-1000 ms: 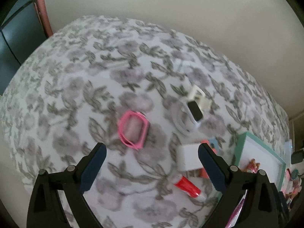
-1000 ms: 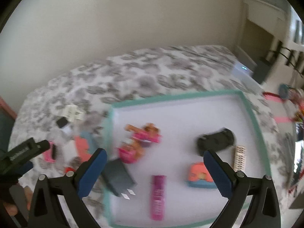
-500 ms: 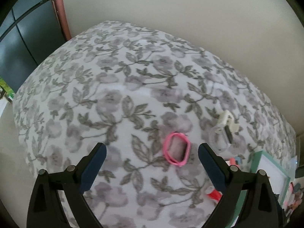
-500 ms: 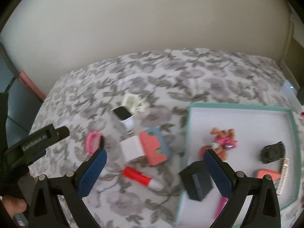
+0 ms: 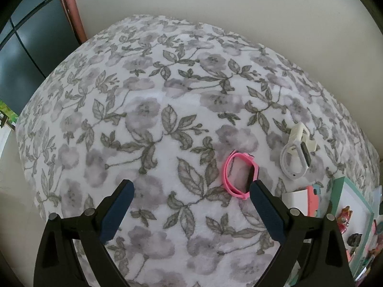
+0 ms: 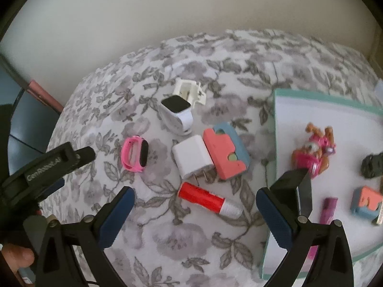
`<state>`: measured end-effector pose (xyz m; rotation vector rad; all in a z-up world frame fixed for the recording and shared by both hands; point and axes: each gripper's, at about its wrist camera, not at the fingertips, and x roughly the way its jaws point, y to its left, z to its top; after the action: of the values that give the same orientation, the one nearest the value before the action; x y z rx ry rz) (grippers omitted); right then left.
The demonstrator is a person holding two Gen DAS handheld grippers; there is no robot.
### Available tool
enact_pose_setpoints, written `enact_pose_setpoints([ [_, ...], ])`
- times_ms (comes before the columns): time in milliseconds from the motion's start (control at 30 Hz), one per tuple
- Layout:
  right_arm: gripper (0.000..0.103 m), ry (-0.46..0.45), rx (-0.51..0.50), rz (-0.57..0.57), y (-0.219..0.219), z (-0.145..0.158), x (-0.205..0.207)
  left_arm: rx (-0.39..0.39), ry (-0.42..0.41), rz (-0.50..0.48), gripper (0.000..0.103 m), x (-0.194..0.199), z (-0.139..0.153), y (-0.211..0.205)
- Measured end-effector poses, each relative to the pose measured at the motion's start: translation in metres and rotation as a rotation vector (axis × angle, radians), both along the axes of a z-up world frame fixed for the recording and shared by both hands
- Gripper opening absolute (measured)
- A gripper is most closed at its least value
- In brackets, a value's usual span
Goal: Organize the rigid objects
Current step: 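Move both tools back over the pile toward the pink watch band and red glue stick, then grasp the pink watch band with left tool while right tool grasps the red glue stick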
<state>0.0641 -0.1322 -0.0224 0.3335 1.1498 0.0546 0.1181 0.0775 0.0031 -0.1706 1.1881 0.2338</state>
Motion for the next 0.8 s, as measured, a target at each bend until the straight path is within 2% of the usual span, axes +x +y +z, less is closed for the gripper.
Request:
enact_pose_setpoints([
  [467,0.094,0.143,0.053,-0.12,-0.004,-0.039,0.005,-0.093,0.041,-0.015,0.097,0.011,-0.02,0.0],
  [800,0.093,0.164,0.047,-0.175,-0.002,-0.05,0.011,-0.108,0.097,-0.052,0.097,0.024,-0.044,-0.016],
])
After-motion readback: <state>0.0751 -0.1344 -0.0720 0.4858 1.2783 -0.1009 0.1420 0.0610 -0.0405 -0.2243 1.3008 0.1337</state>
